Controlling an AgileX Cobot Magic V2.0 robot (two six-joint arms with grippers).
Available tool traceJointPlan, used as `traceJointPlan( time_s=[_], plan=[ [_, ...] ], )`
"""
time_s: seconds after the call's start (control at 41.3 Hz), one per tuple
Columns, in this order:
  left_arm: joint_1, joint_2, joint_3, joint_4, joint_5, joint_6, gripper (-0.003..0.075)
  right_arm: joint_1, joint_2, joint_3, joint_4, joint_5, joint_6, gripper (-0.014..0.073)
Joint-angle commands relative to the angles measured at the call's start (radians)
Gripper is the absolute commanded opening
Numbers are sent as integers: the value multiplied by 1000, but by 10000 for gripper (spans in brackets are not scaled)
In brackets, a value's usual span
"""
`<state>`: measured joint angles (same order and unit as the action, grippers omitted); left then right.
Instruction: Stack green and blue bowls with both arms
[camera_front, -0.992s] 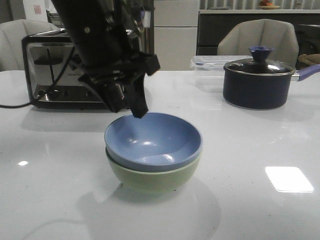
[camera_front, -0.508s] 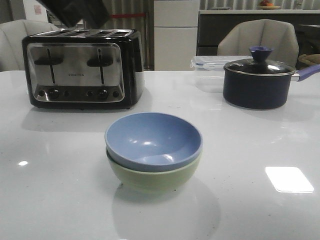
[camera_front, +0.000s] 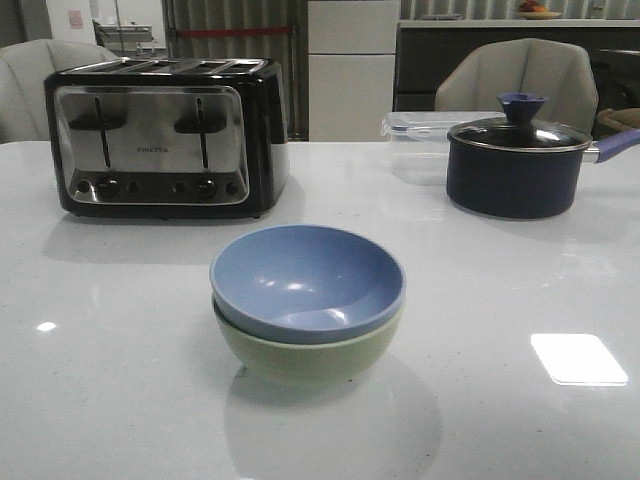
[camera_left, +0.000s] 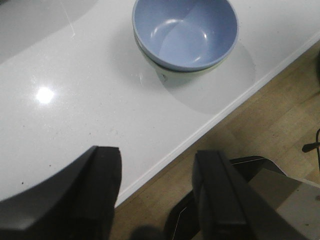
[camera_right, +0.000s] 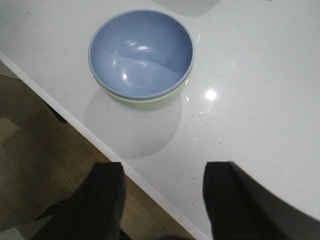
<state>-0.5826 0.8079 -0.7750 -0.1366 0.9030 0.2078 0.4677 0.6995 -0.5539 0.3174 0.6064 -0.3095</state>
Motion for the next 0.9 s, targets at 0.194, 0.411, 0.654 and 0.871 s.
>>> traceJointPlan(
  time_s=[0.194,0.411,0.654,0.871],
  plan=[
    [-7,-215,133,195,-81,-225,403,0,-6,-27,2,-71,-11,466],
    [-7,-232,170,228,-95,-265,403,0,-6,-27,2,-71,-11,465],
    [-7,-232,189,228,-166,-265,313,0,-1,-27,2,-71,-11,235],
    [-7,-232,189,228,-205,-265,127,0,-1,-27,2,-71,-11,57]
  ],
)
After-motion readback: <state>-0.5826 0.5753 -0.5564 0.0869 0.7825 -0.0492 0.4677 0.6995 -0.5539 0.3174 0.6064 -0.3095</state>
